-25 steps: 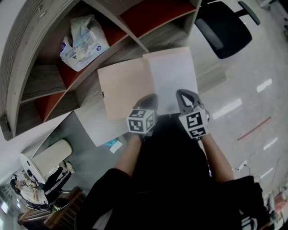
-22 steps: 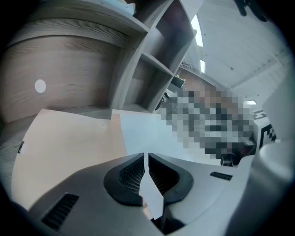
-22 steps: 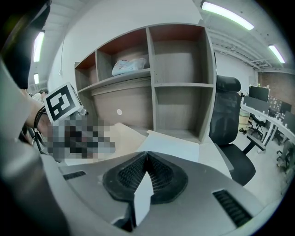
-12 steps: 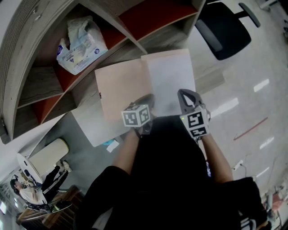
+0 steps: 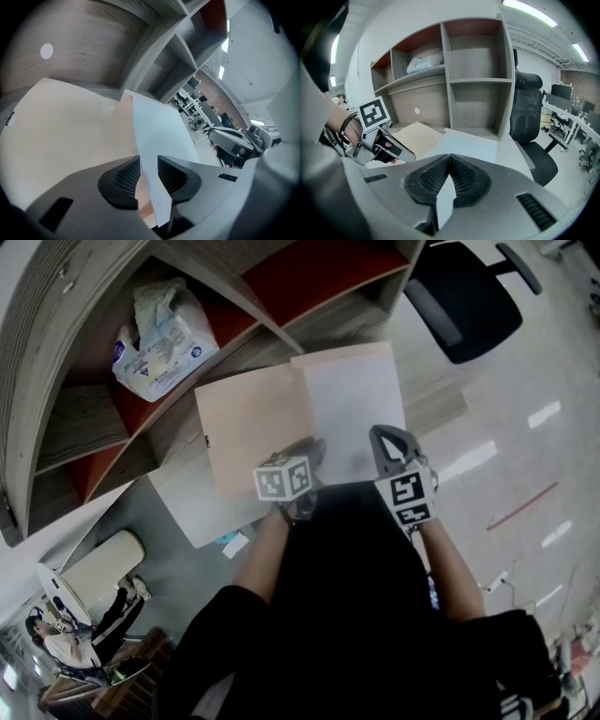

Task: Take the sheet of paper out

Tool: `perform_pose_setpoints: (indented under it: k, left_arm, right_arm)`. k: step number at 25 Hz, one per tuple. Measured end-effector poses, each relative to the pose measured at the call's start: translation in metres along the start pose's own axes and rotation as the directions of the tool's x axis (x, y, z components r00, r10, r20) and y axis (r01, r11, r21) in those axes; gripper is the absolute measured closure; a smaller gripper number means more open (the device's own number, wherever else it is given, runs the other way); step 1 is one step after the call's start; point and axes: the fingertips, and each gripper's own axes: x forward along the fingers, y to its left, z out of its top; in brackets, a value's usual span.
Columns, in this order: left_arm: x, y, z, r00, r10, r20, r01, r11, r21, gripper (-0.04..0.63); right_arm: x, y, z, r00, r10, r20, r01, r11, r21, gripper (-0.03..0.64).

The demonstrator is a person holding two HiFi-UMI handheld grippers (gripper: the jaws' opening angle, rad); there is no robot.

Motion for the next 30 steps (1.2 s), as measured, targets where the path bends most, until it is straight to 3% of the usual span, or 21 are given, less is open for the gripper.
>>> perform_pose_setpoints:
  k: [7, 14, 30]
  left_arm:
    - [0.007, 0.003, 0.002, 0.996, -0.083, 0.02, 0.085, 0.979, -0.184, 0.419]
    - [0.021, 0.003, -0.005, 0.99, -0.138, -0.037, 0.127, 0.967, -0.222, 0.406]
    - [0.032, -0.003, -0.011, 0.98, -0.185, -0.075, 0.16, 0.951, -0.264, 0.401]
  right_arm:
    - [0.0, -0.006, -0.009, 1.0, -0.002, -0.022, 0.003, 0.998, 0.06, 0.6]
    - [-0.001, -0.013, -0.011, 0.999, -0.034, -0.034, 0.036, 0.997, 0.068, 0.6]
    - [-0.007, -0.023, -0.022, 0.997, -0.061, -0.048, 0.066, 0.99, 0.122, 0.6]
